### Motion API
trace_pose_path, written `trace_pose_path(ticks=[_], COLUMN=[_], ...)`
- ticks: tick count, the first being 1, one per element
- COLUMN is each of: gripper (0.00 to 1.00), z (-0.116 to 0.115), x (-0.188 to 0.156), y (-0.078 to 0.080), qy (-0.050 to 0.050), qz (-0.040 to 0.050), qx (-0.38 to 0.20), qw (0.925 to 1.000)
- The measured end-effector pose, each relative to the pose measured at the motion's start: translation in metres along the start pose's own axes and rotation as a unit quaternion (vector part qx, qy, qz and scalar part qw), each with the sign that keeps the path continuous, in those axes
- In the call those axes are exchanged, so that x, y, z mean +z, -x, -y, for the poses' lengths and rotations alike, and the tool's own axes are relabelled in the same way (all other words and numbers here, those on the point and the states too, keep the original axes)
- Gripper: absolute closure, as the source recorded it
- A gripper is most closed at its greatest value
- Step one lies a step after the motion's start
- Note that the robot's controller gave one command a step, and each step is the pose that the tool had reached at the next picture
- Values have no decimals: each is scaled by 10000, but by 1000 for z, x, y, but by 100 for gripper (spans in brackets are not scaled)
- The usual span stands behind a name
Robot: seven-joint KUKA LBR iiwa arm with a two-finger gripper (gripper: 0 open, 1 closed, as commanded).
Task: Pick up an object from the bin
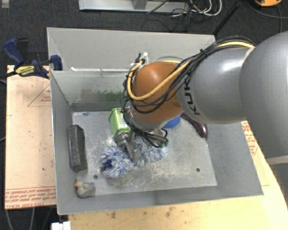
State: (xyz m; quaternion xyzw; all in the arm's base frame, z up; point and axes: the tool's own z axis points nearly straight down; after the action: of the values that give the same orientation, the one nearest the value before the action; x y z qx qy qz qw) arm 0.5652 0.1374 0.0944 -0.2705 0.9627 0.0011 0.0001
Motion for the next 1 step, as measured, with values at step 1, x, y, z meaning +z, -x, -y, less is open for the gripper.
trace_pose_path(ticks=[1], gripper=[100], z=[0], x=[-10], y=[0], qy=[-4], qz=[7], qx=[2], qw=[10000])
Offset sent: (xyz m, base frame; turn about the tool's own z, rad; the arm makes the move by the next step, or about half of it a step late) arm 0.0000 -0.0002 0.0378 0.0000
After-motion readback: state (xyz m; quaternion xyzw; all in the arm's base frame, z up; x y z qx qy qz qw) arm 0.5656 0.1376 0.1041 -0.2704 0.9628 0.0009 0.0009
